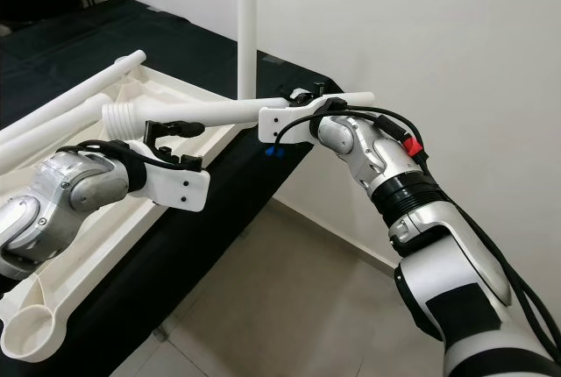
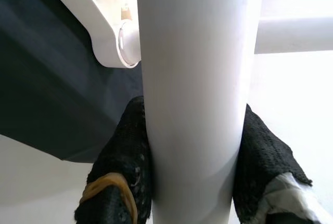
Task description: Building children table
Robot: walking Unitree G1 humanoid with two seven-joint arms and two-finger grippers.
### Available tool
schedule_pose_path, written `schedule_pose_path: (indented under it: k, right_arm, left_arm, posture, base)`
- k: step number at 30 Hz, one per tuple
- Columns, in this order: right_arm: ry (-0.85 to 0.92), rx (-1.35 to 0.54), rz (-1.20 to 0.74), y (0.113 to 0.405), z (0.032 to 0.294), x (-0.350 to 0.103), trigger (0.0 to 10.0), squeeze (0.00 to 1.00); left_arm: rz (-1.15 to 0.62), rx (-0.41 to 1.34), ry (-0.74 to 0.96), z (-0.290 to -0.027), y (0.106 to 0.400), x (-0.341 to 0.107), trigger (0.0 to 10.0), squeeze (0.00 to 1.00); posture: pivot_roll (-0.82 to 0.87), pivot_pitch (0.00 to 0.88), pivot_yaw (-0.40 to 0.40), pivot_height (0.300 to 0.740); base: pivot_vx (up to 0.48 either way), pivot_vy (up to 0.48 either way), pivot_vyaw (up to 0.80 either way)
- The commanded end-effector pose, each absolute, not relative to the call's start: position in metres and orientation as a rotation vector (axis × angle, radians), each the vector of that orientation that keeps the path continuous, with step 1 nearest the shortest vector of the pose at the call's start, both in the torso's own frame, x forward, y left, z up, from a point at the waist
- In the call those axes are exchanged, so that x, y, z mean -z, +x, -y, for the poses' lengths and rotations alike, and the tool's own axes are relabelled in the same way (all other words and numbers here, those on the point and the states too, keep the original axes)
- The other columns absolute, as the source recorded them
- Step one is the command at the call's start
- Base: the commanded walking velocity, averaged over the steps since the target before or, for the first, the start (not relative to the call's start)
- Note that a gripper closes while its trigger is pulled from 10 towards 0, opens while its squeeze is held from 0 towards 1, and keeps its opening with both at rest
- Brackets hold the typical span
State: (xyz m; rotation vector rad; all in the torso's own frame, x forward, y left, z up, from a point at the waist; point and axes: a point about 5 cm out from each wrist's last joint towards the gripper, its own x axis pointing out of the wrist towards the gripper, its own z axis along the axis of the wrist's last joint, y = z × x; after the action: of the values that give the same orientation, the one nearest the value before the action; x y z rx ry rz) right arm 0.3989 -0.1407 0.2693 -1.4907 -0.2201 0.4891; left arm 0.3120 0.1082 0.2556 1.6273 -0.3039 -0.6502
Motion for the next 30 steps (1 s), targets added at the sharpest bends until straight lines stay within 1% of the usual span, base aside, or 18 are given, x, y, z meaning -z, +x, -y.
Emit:
schedule_pose_path:
  k: [1, 2, 4, 5, 7, 11, 12, 14, 16, 17, 18, 19, 20, 22, 25, 28, 30]
  right_arm:
    - [-1.482, -0.535, 0.239, 0.398, 0.135, -0.265, 10.0, 0.00]
    - [-1.482, -0.535, 0.239, 0.398, 0.135, -0.265, 10.0, 0.00]
    - [-1.477, -0.526, 0.221, 0.399, 0.137, -0.262, 10.0, 0.00]
    - [-1.477, -0.526, 0.221, 0.399, 0.137, -0.262, 10.0, 0.00]
    - [-1.479, -0.521, 0.200, 0.401, 0.138, -0.258, 10.0, 0.00]
    - [-1.472, -0.522, 0.186, 0.402, 0.139, -0.255, 10.0, 0.00]
    - [-1.469, -0.523, 0.183, 0.403, 0.139, -0.254, 10.0, 0.00]
    - [-1.467, -0.524, 0.182, 0.403, 0.138, -0.254, 10.0, 0.00]
    - [-1.456, -0.520, 0.194, 0.404, 0.136, -0.259, 10.0, 0.00]
    - [-1.456, -0.520, 0.194, 0.404, 0.136, -0.259, 10.0, 0.00]
    - [-1.453, -0.518, 0.200, 0.404, 0.135, -0.261, 10.0, 0.00]
    - [-1.448, -0.513, 0.210, 0.404, 0.134, -0.264, 10.0, 0.00]
    - [-1.444, -0.509, 0.214, 0.405, 0.133, -0.267, 10.0, 0.00]
    - [-1.443, -0.499, 0.220, 0.406, 0.133, -0.270, 10.0, 0.00]
    - [-1.447, -0.491, 0.221, 0.407, 0.134, -0.270, 10.0, 0.00]
    - [-1.450, -0.489, 0.223, 0.407, 0.134, -0.271, 10.0, 0.00]
    - [-1.445, -0.508, 0.239, 0.405, 0.130, -0.271, 10.0, 0.00]
  left_arm:
    - [0.397, 0.527, 1.624, -0.108, 0.316, -0.277, 10.0, 0.00]
    - [0.397, 0.527, 1.624, -0.108, 0.316, -0.277, 10.0, 0.00]
    - [0.482, 0.482, 1.614, -0.101, 0.315, -0.287, 10.0, 0.00]
    - [0.482, 0.482, 1.614, -0.101, 0.315, -0.287, 10.0, 0.00]
    - [0.573, 0.460, 1.602, -0.094, 0.312, -0.296, 10.0, 0.00]
    - [0.619, 0.446, 1.582, -0.091, 0.311, -0.301, 10.0, 0.00]
    - [0.584, 0.447, 1.562, -0.093, 0.314, -0.299, 10.0, 1.00]
    - [0.556, 0.449, 1.550, -0.095, 0.316, -0.298, 10.0, 1.00]
    - [0.439, 0.472, 1.571, -0.105, 0.324, -0.283, 10.0, 1.00]
    - [0.439, 0.472, 1.571, -0.105, 0.324, -0.283, 10.0, 1.00]
    - [0.393, 0.483, 1.587, -0.110, 0.326, -0.276, 10.0, 1.00]
    - [0.334, 0.509, 1.595, -0.114, 0.328, -0.268, 10.0, 0.87]
    - [0.288, 0.551, 1.557, -0.113, 0.325, -0.263, 10.0, 0.00]
    - [0.275, 0.590, 1.512, -0.109, 0.322, -0.263, 10.0, 0.00]
    - [0.313, 0.579, 1.505, -0.104, 0.320, -0.270, 10.0, 0.00]
    - [0.326, 0.561, 1.521, -0.103, 0.321, -0.275, 10.0, 0.00]
    - [0.323, 0.533, 1.580, -0.108, 0.325, -0.271, 10.0, 0.00]
  posture:
    - [0.05, 0.132, -0.074, 0.740]
    - [0.05, 0.132, -0.074, 0.740]
    - [0.05, 0.134, -0.077, 0.740]
    - [0.05, 0.134, -0.077, 0.740]
    - [0.05, 0.138, -0.077, 0.740]
    - [0.05, 0.138, -0.078, 0.740]
    - [0.05, 0.141, -0.079, 0.740]
    - [0.05, 0.141, -0.079, 0.740]
    - [0.04, 0.142, -0.074, 0.740]
    - [0.04, 0.142, -0.074, 0.740]
    - [0.04, 0.142, -0.074, 0.740]
    - [0.04, 0.143, -0.075, 0.740]
    - [0.04, 0.143, -0.074, 0.740]
    - [0.04, 0.142, -0.075, 0.740]
    - [0.04, 0.143, -0.077, 0.740]
    - [0.04, 0.137, -0.076, 0.740]
    - [0.04, 0.129, -0.068, 0.740]
  base:
    - [0.000, 0.000, 0.00]
    - [0.000, 0.000, 0.00]
    - [0.000, 0.000, 0.00]
    - [0.000, 0.000, 0.00]
    - [0.000, 0.000, 0.00]
    - [0.000, 0.000, 0.00]
    - [0.000, 0.000, 0.00]
    - [0.000, 0.000, 0.00]
    - [0.000, 0.000, 0.00]
    - [0.000, 0.000, 0.00]
    - [0.000, 0.000, 0.00]
    - [0.000, 0.000, 0.00]
    - [0.000, 0.000, 0.00]
    - [0.000, 0.000, 0.00]
    - [0.000, 0.000, 0.00]
    - [0.000, 0.000, 0.00]
    - [0.000, 0.000, 0.00]
